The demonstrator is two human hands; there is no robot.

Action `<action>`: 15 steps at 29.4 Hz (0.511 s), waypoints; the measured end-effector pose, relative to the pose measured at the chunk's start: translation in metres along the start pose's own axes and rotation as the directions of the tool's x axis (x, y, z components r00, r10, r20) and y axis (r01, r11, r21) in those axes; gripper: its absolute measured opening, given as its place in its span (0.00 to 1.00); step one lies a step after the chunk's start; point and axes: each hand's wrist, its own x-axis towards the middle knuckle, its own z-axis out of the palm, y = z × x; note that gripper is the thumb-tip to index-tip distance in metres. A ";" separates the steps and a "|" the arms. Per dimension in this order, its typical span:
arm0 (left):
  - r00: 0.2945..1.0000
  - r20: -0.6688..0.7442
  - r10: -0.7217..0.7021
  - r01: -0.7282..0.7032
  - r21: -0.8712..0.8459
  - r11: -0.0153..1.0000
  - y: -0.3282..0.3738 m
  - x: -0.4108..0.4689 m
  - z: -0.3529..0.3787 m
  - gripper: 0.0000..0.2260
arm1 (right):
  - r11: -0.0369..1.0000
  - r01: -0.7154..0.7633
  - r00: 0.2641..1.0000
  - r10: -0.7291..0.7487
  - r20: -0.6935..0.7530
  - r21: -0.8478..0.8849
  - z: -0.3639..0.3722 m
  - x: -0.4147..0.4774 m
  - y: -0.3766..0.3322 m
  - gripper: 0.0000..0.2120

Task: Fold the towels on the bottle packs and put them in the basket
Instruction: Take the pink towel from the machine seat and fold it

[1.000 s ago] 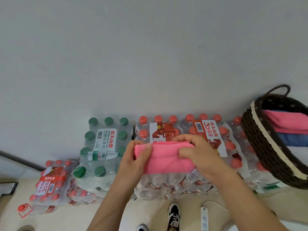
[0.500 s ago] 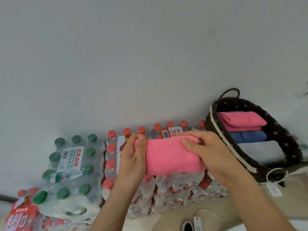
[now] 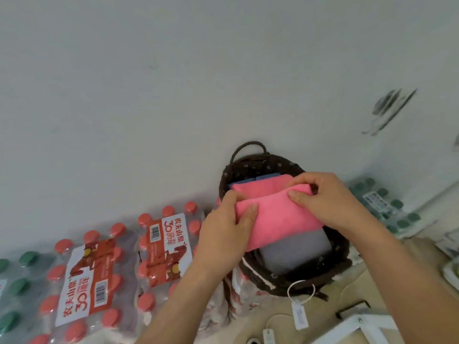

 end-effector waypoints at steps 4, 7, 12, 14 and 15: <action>0.992 -0.013 0.124 -0.119 0.195 0.974 0.013 0.010 0.037 0.08 | 0.987 -0.019 0.999 0.024 0.033 -0.163 -0.009 0.014 0.030 0.06; 0.986 -0.019 0.167 -0.150 0.346 0.926 0.009 0.014 0.052 0.08 | 0.971 0.013 0.998 0.000 0.056 -0.240 -0.003 0.018 0.046 0.07; 0.983 -0.004 0.181 -0.143 0.596 0.790 0.000 0.017 0.061 0.09 | 0.922 0.074 0.996 -0.052 0.070 -0.379 0.007 0.017 0.053 0.10; 0.987 -0.013 0.160 -0.108 0.684 0.722 0.001 0.019 0.059 0.10 | 0.872 0.103 0.995 -0.086 0.057 -0.478 0.009 0.016 0.053 0.13; 0.987 -0.031 0.159 -0.090 0.708 0.701 0.001 0.019 0.058 0.09 | 0.841 0.122 0.992 -0.112 0.050 -0.527 0.010 0.015 0.053 0.14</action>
